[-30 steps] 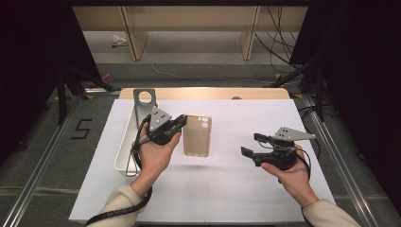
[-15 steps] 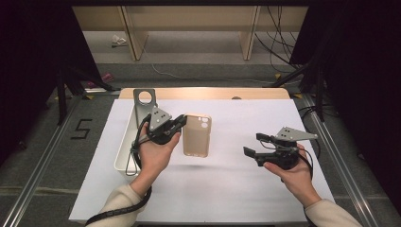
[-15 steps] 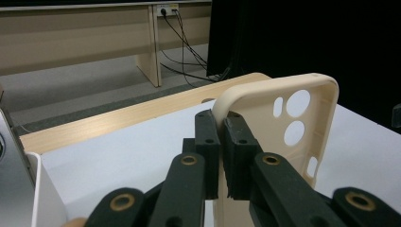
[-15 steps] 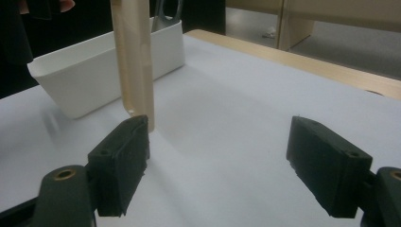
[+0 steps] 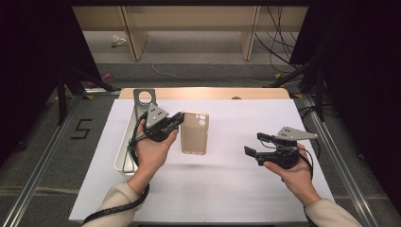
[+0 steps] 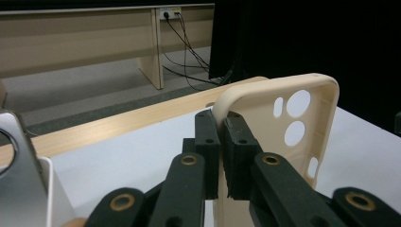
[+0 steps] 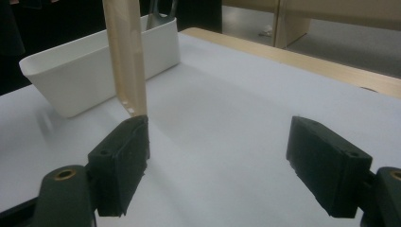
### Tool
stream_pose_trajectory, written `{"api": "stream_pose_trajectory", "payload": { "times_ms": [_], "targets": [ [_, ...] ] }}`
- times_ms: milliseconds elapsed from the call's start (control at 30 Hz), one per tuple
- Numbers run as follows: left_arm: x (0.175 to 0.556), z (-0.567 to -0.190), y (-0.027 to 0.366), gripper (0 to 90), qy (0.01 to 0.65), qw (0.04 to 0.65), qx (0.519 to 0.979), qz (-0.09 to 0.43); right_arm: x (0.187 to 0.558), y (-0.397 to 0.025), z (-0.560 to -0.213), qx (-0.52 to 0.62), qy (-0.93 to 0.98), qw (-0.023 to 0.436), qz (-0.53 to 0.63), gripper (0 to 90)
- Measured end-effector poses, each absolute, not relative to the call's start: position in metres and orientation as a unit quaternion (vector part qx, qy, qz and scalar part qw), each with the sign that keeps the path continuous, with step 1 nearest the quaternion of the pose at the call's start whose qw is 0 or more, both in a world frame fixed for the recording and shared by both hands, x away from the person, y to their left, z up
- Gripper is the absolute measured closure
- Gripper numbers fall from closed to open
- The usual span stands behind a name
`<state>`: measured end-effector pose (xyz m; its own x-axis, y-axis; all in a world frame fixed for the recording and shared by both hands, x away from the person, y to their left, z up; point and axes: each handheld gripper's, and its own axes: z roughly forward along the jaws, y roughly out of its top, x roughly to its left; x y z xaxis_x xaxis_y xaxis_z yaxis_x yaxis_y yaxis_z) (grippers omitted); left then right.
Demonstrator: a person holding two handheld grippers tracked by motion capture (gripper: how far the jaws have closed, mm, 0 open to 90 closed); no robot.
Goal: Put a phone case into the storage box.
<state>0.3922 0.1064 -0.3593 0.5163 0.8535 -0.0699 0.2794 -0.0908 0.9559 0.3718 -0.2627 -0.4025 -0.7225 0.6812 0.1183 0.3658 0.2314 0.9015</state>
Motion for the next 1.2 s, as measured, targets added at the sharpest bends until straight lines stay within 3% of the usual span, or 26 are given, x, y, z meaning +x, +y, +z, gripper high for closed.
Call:
{"api": "stream_pose_trajectory", "payload": {
  "times_ms": [1200],
  "targets": [
    [0.415, -0.32, 0.153, 85.7, 0.418, 0.536, 0.663, 0.314, 0.372, -0.264, -0.402, 0.348, 0.765, 0.155, 0.519, 23.5]
  ]
}}
